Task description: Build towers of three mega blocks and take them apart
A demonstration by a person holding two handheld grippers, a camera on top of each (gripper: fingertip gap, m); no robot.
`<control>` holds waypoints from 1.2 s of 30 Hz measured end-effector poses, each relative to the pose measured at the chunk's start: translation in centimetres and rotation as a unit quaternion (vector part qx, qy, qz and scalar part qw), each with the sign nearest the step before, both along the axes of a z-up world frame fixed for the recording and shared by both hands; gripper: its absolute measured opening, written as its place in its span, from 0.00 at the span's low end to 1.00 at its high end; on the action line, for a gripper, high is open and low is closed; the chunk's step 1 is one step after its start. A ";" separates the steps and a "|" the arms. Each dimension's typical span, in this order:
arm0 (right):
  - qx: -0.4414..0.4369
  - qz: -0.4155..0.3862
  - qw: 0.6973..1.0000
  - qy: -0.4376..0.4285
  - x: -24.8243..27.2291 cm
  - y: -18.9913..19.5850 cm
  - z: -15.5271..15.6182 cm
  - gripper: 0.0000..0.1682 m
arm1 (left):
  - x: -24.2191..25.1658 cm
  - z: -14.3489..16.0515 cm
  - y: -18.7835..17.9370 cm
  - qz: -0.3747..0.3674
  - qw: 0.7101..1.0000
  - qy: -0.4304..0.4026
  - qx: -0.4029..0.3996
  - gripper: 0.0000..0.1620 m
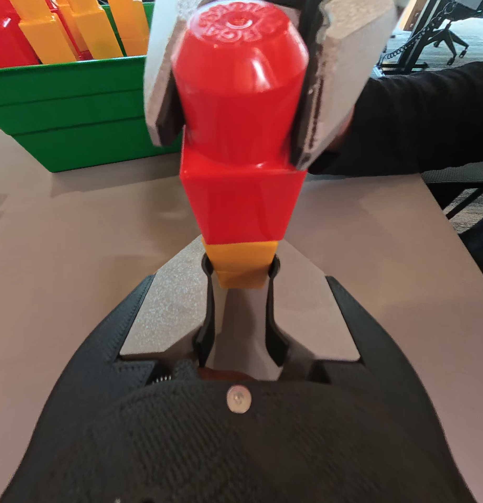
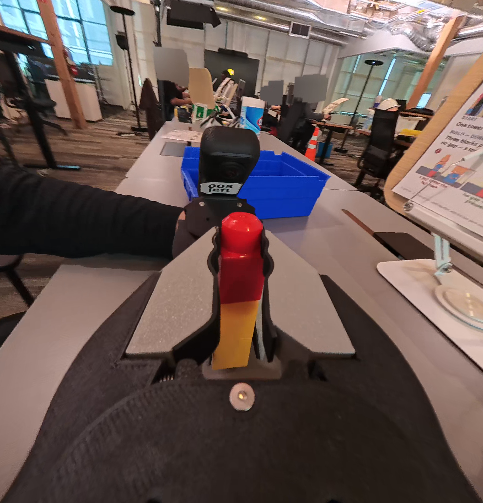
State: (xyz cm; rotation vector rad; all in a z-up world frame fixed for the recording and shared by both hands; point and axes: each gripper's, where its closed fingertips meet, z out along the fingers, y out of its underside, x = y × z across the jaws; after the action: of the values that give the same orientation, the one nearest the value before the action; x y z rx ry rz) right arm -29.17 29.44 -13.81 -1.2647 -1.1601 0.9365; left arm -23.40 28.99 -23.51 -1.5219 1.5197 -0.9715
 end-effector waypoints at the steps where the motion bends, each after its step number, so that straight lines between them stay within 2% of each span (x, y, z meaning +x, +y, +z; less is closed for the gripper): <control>1: 0.005 -0.005 1.000 0.000 0.0 0.0 0.0 0.16 | 0.0 0.0 0.1 0.002 1.000 -0.001 0.000 0.22; 9: 0.031 -0.050 0.998 -0.007 0.0 0.7 0.2 0.15 | -0.1 0.3 1.3 0.042 0.999 -0.008 0.014 0.22; 18: 0.047 -0.103 0.993 -0.036 0.2 1.8 -0.6 0.15 | -0.3 -0.7 3.4 0.118 0.992 0.030 0.038 0.22; 27: 0.014 -0.032 0.999 -0.007 0.5 0.6 0.0 0.15 | -0.1 0.0 1.4 0.058 0.998 0.001 0.014 0.22; 36: 0.004 -0.003 1.000 -0.007 0.4 -0.1 0.0 0.15 | -0.1 0.1 0.3 0.027 1.000 -0.002 0.006 0.22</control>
State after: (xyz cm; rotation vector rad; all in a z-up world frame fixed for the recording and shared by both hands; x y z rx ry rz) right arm -28.80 29.30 -13.85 -1.2694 -1.1698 0.9197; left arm -23.53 29.26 -23.45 -1.5448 1.4720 -0.9319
